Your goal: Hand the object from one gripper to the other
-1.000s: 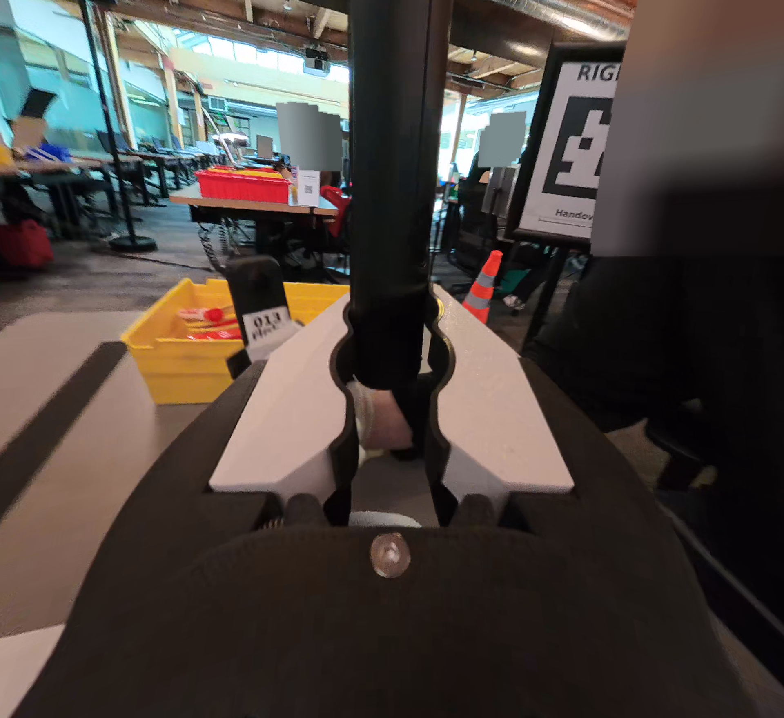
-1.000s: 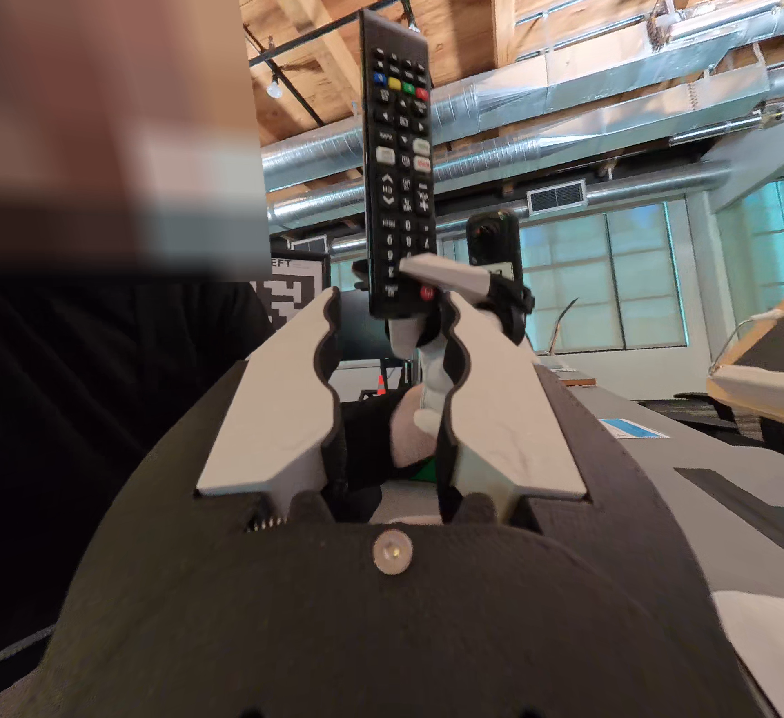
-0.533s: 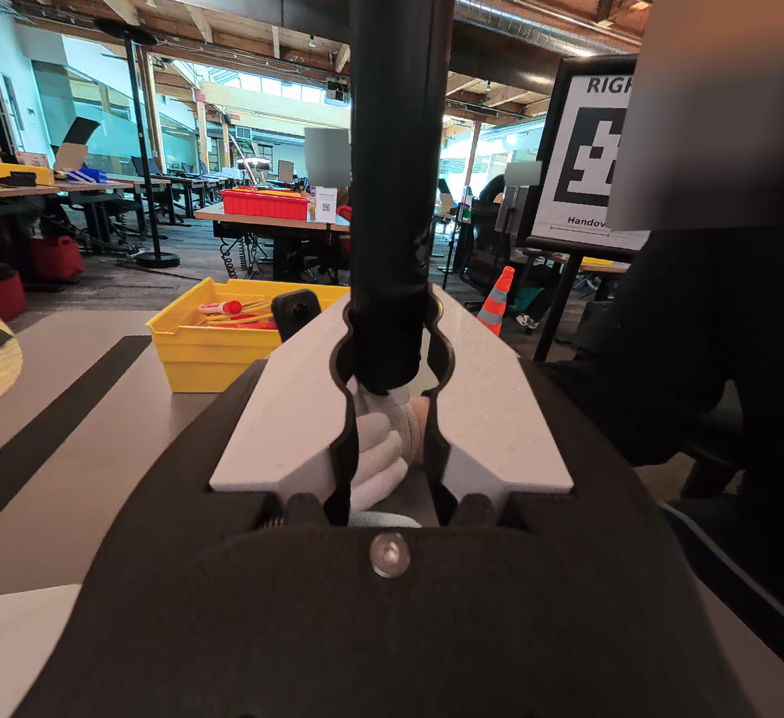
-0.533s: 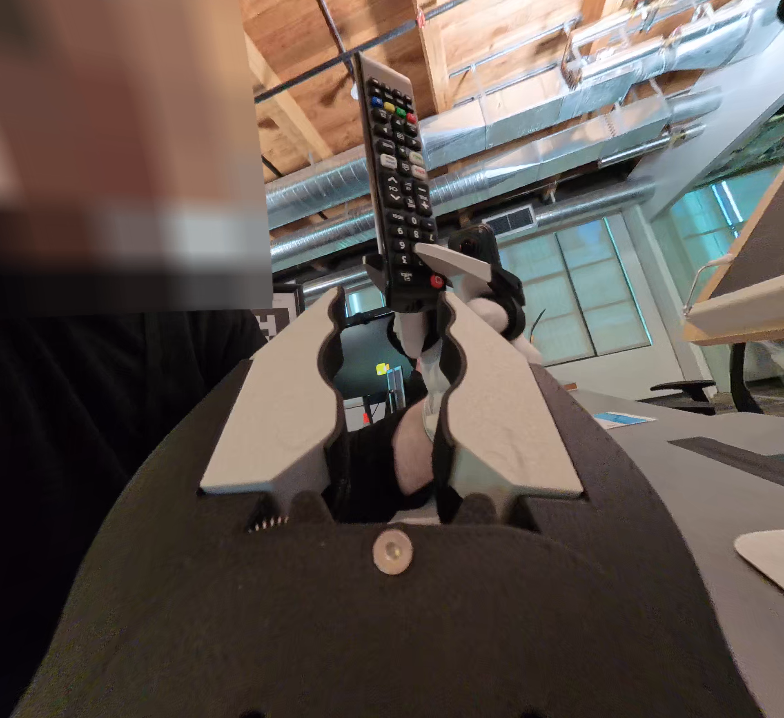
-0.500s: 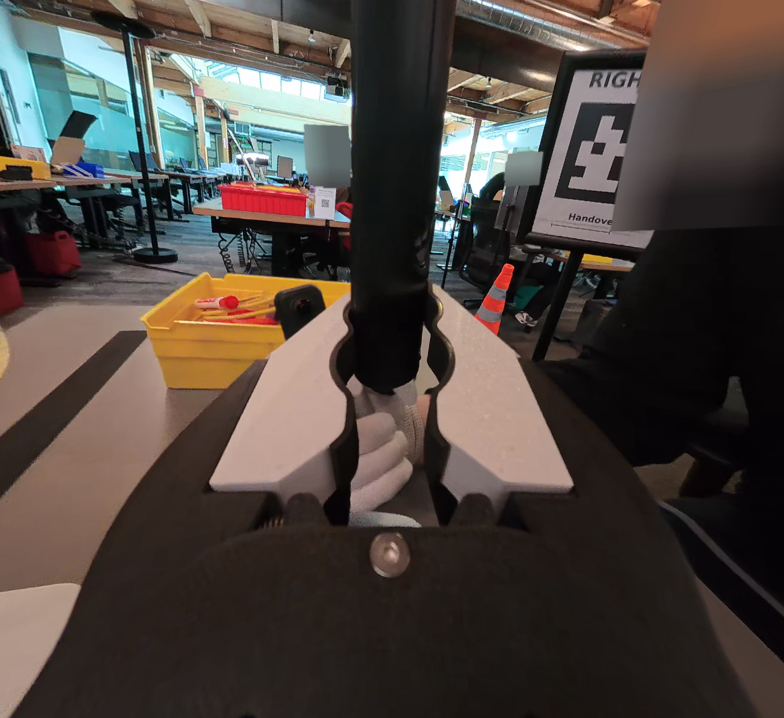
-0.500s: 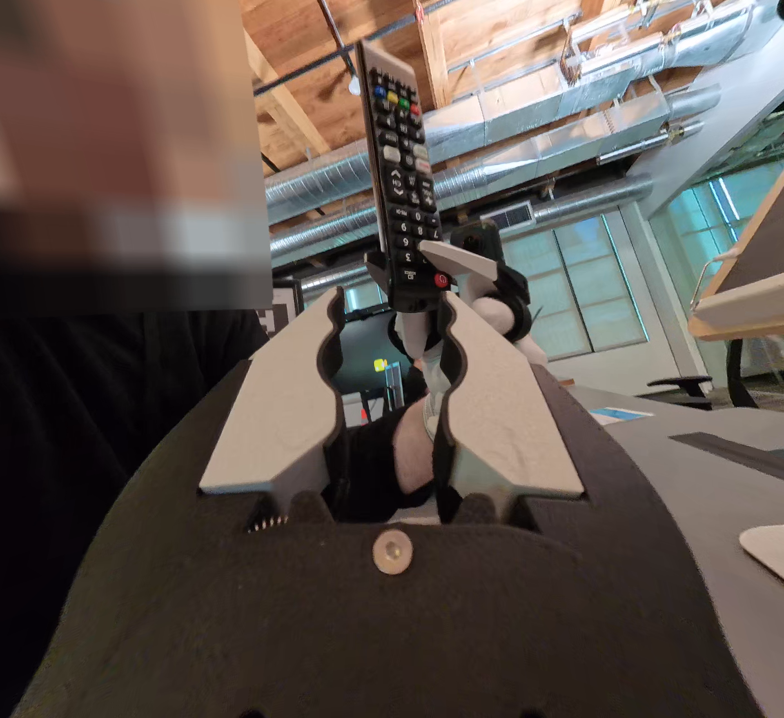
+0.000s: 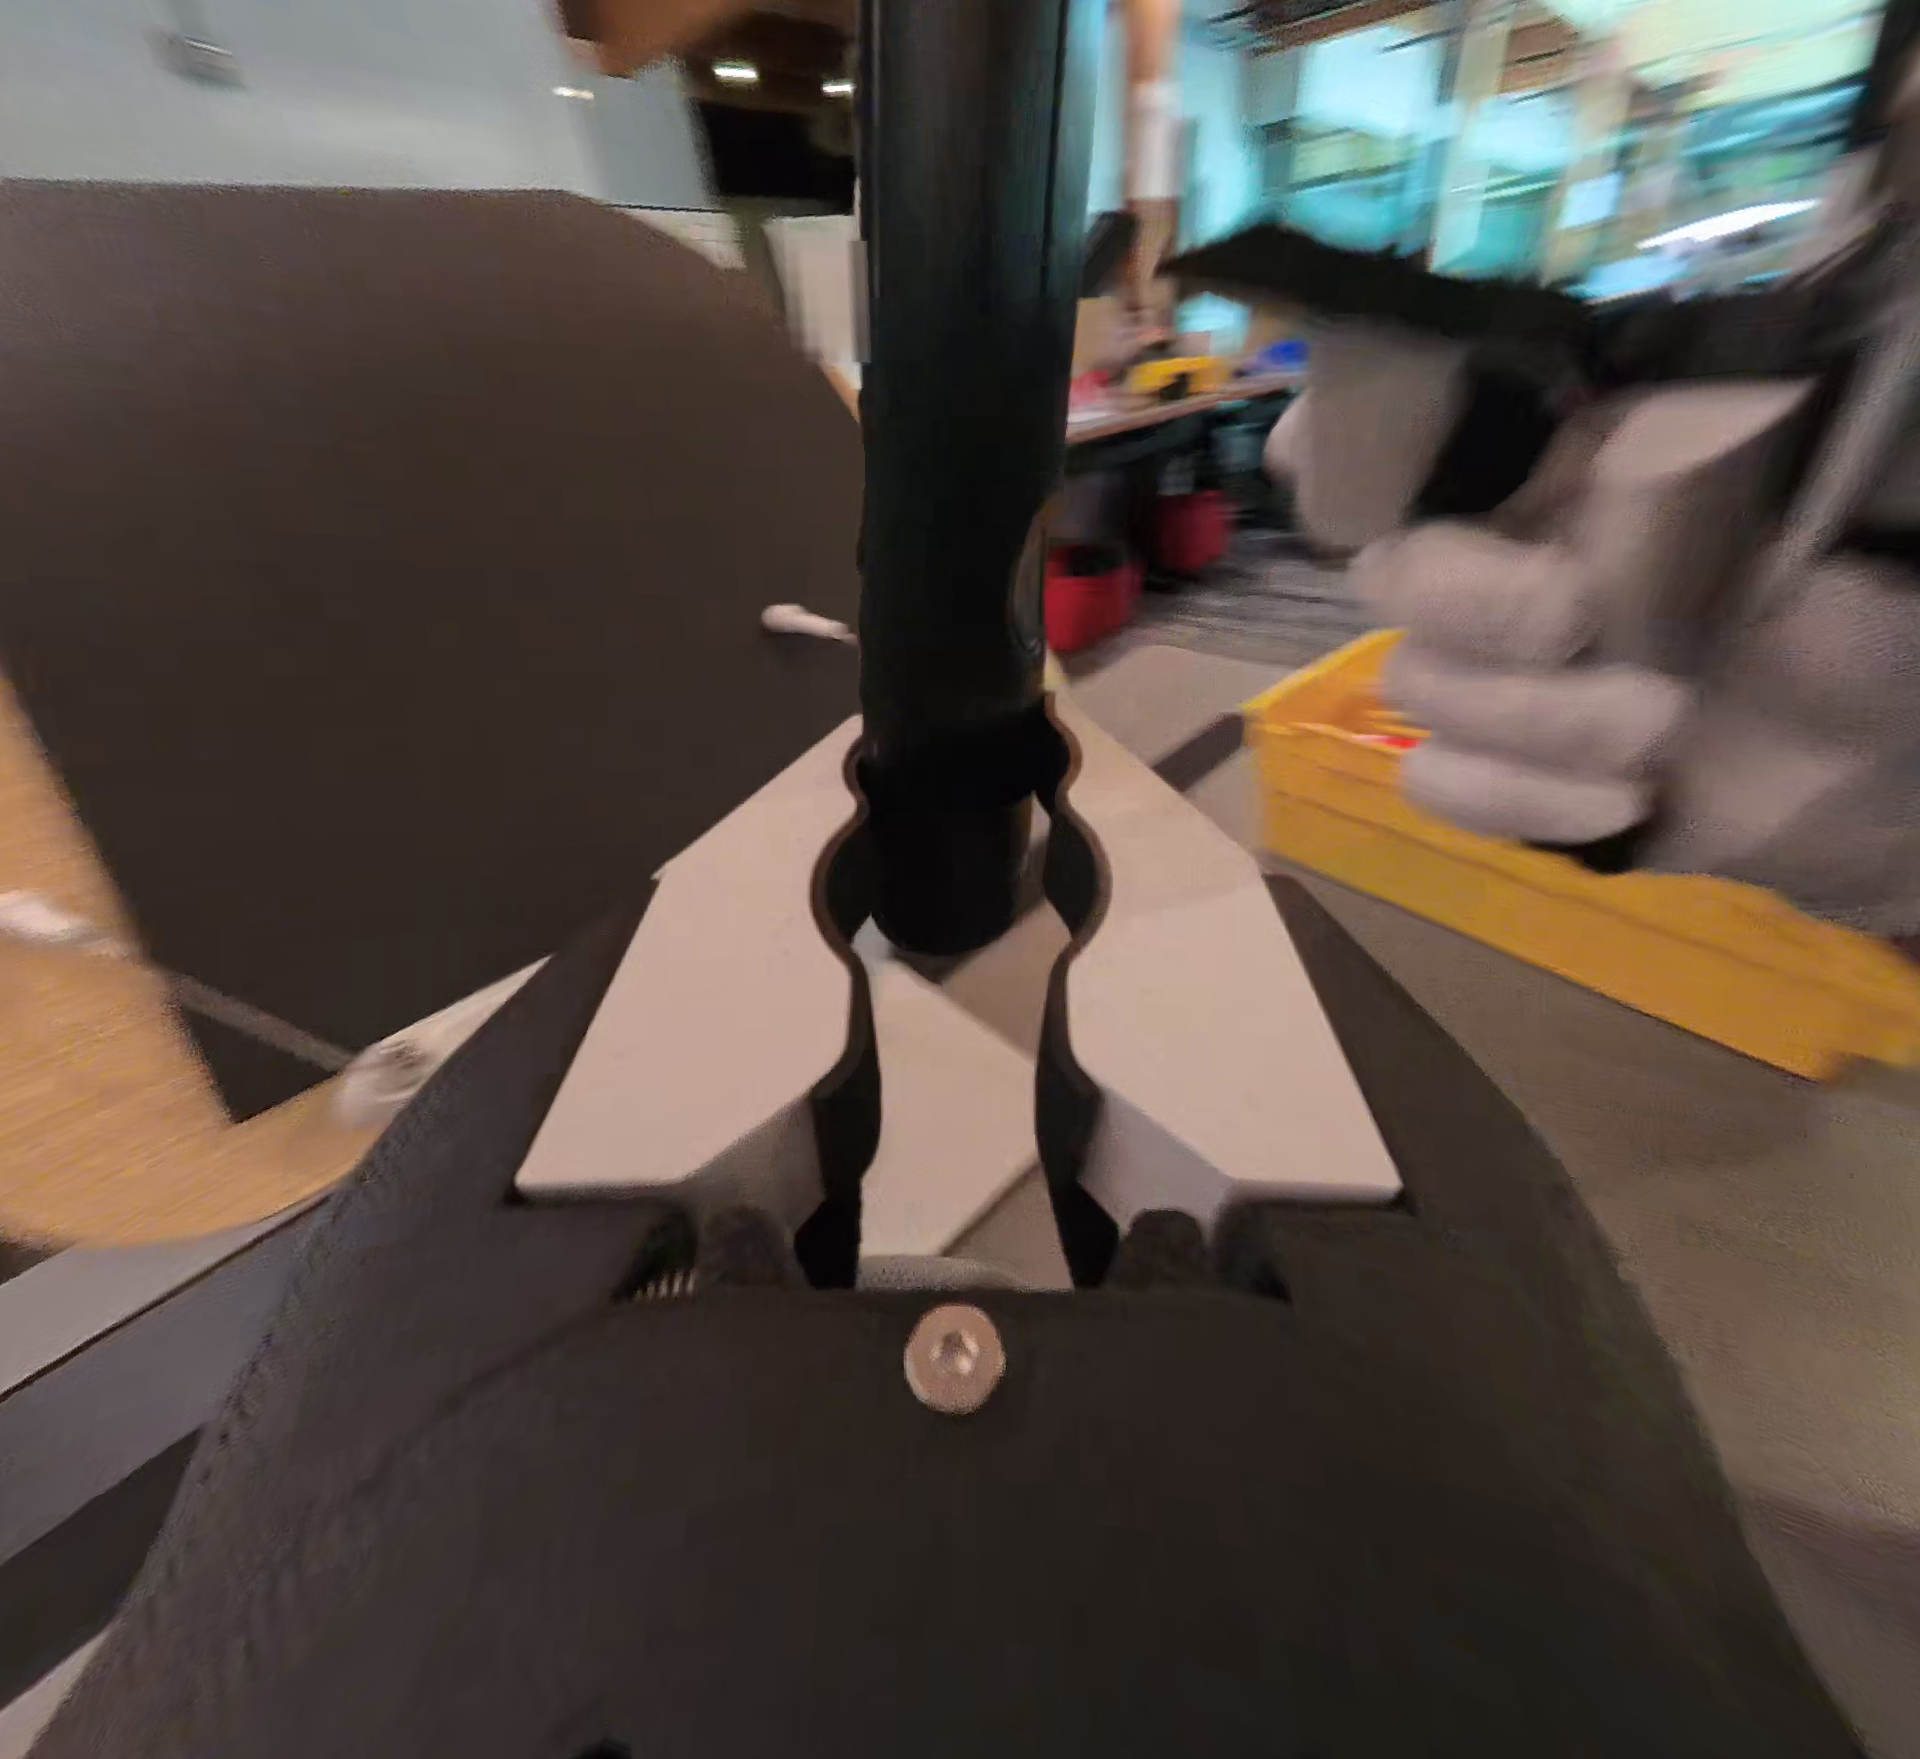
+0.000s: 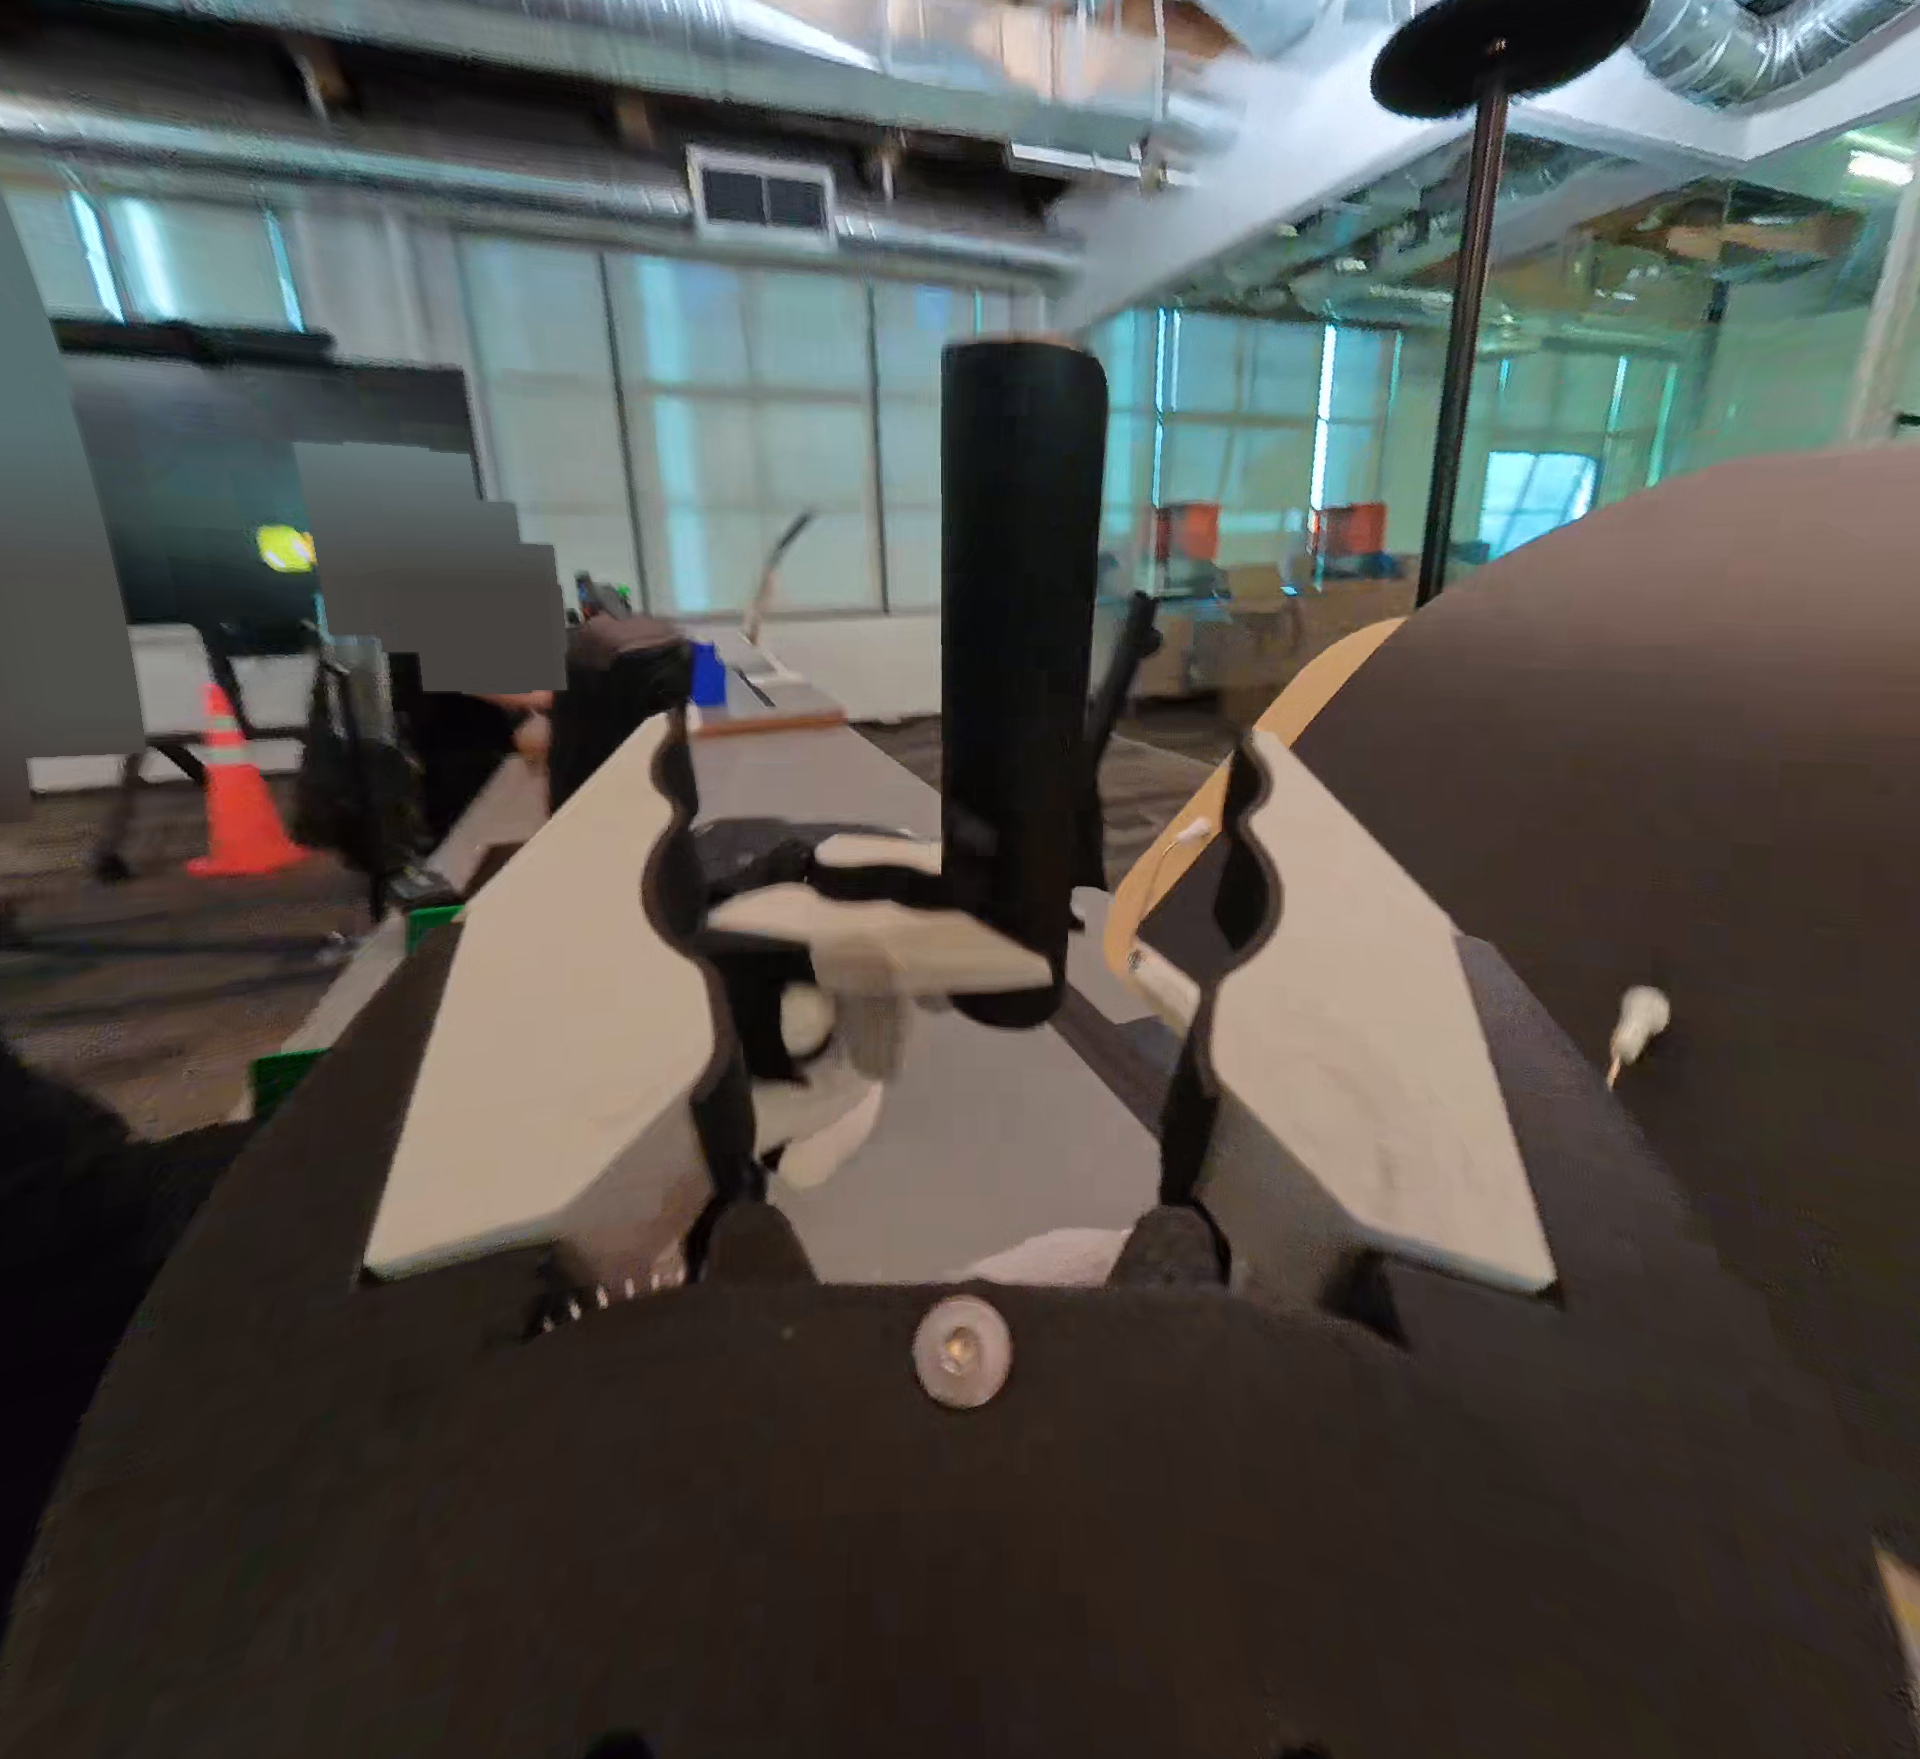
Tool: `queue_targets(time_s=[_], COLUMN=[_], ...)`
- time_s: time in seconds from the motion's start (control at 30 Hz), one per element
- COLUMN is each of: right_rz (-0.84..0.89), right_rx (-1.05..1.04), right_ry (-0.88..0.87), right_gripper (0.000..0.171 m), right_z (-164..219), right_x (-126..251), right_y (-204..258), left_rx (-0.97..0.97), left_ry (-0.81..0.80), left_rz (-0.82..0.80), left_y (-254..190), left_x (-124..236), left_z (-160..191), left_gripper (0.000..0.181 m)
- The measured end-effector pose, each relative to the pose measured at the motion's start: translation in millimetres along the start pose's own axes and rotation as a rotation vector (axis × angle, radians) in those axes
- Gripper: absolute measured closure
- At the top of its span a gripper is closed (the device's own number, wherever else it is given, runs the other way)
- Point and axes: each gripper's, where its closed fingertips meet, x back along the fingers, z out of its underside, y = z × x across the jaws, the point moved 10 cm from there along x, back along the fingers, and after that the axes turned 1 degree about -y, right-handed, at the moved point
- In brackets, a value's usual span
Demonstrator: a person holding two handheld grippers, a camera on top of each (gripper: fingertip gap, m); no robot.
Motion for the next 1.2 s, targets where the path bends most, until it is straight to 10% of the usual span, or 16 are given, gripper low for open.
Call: queue_targets(time_s=[0.23, 0.47, 0.63, 0.7, 0.8, 1.2], right_rz=[0.322, 0.278, 0.248, 0.219, 0.121, -0.679], right_rx=[0.007, 0.034, 0.023, -0.003, -0.030, -0.133], right_ry=[0.038, 0.055, -0.004, -0.018, -0.056, 0.100], right_gripper=[0.082, 0.124, 0.125, 0.125, 0.125, 0.125], right_z=[10, 12, 9, 6, -1, 17], right_x=[-42, -34, -31, -26, -13, 10], right_y=[-2, -2, -1, -3, -8, 21], left_rx=[-0.316, -0.387, -0.396, -0.359, -0.201, 0.443], left_ry=[0.032, 0.037, 0.001, -0.012, 0.042, 0.053], left_rz=[-0.246, -0.249, -0.193, -0.091, 0.095, 1.067], left_y=[-17, -35, -37, -37, -26, -38], left_x=[-12, -21, -17, -15, -9, 10], left_z=[18, 23, 18, 14, 6, 25], left_gripper=[0.157, 0.157, 0.158, 0.158, 0.100, 0.113])
